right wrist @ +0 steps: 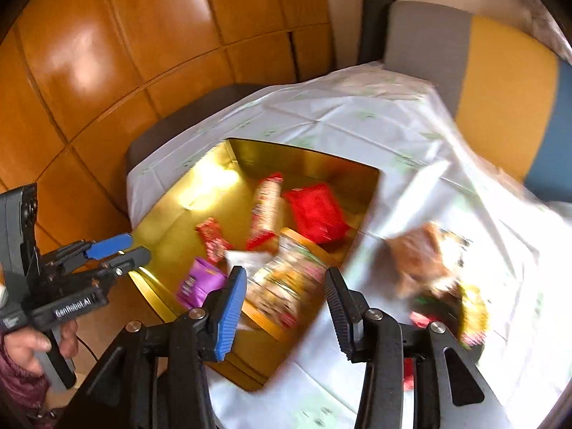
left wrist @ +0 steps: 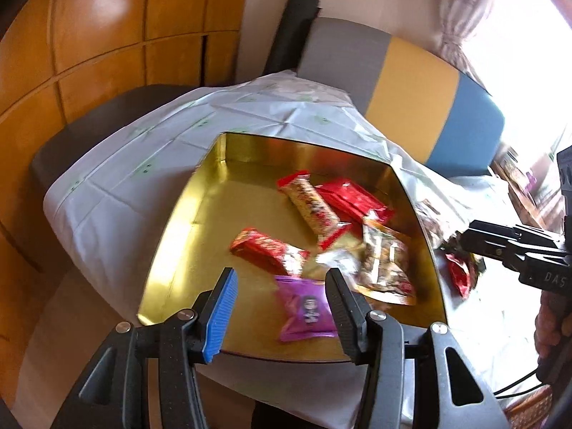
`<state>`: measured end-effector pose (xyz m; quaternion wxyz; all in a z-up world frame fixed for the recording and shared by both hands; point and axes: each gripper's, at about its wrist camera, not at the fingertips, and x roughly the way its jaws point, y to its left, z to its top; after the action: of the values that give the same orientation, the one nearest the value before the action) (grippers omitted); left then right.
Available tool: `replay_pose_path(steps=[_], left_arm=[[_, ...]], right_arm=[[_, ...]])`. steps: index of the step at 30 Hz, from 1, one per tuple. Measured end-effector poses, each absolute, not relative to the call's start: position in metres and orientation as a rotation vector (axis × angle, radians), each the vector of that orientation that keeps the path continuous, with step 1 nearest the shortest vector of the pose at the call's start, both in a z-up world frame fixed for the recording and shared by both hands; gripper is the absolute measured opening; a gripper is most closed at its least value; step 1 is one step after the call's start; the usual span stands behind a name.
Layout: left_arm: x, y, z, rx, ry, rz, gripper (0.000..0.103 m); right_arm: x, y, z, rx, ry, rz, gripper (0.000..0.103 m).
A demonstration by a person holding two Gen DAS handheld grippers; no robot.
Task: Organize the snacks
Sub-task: 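Move both tools back toward the remaining snack pile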
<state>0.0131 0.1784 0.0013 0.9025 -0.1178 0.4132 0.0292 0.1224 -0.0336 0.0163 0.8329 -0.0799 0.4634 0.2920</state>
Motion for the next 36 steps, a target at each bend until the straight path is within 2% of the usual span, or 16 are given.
replay_pose_path(steps=[9, 23, 29, 36], left_arm=[[0.017, 0.131, 0.009, -0.146, 0.864, -0.029, 0.052], [0.021, 0.070, 0.014, -0.016, 0.888, -0.149, 0.052], [0.025, 0.041, 0.016, 0.038, 0.900, -0.206, 0.052], [0.042, -0.004, 0.013, 0.046, 0.968, -0.310, 0.052]], right_arm=[[0.107, -0.117, 0.015, -0.130, 0.982, 0.451, 0.052], [0.113, -0.240, -0.013, -0.110, 1.056, 0.167, 0.072], [0.126, -0.299, -0.041, 0.000, 1.157, -0.066, 0.072], [0.128, -0.318, -0.036, 0.114, 1.158, -0.094, 0.075]])
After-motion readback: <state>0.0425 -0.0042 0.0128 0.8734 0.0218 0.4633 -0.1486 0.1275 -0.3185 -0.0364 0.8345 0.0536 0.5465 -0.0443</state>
